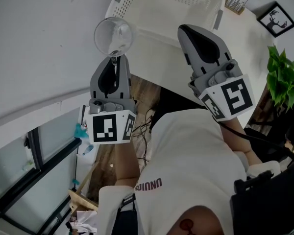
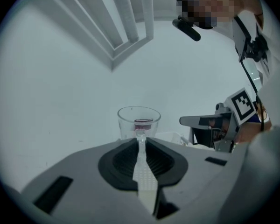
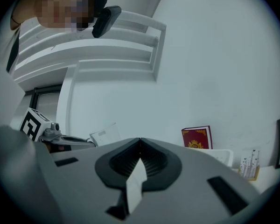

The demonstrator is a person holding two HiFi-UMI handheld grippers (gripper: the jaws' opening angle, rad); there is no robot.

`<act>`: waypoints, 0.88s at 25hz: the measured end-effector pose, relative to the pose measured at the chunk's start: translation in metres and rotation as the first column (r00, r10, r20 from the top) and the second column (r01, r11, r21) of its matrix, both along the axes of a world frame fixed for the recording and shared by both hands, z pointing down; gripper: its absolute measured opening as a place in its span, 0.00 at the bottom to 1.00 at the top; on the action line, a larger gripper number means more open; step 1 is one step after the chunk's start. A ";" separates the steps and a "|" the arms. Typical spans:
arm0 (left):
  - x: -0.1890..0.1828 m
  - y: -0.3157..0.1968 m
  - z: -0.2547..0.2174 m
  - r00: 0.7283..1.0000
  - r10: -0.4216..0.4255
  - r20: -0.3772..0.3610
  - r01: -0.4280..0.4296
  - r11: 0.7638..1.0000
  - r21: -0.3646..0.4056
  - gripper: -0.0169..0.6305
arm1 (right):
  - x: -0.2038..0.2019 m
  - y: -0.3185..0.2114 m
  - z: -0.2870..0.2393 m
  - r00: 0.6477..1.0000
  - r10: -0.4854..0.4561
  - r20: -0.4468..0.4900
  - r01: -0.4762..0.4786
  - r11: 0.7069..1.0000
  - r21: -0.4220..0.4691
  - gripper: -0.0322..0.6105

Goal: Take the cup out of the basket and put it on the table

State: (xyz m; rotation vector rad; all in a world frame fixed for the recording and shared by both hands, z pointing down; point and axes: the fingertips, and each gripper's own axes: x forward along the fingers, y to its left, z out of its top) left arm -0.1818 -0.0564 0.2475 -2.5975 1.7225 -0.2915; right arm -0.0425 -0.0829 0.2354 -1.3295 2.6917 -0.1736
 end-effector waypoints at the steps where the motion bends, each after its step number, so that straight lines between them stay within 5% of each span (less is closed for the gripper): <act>1: -0.001 0.001 0.003 1.000 -0.009 -0.003 0.009 1.000 -0.005 0.09 | 0.000 0.001 0.001 1.000 -0.004 -0.002 0.004 1.000 -0.001 0.08; 22: -0.018 0.016 0.076 0.995 -0.100 -0.007 0.098 0.986 -0.137 0.09 | -0.025 0.012 0.015 0.994 -0.103 -0.031 0.102 0.994 -0.032 0.08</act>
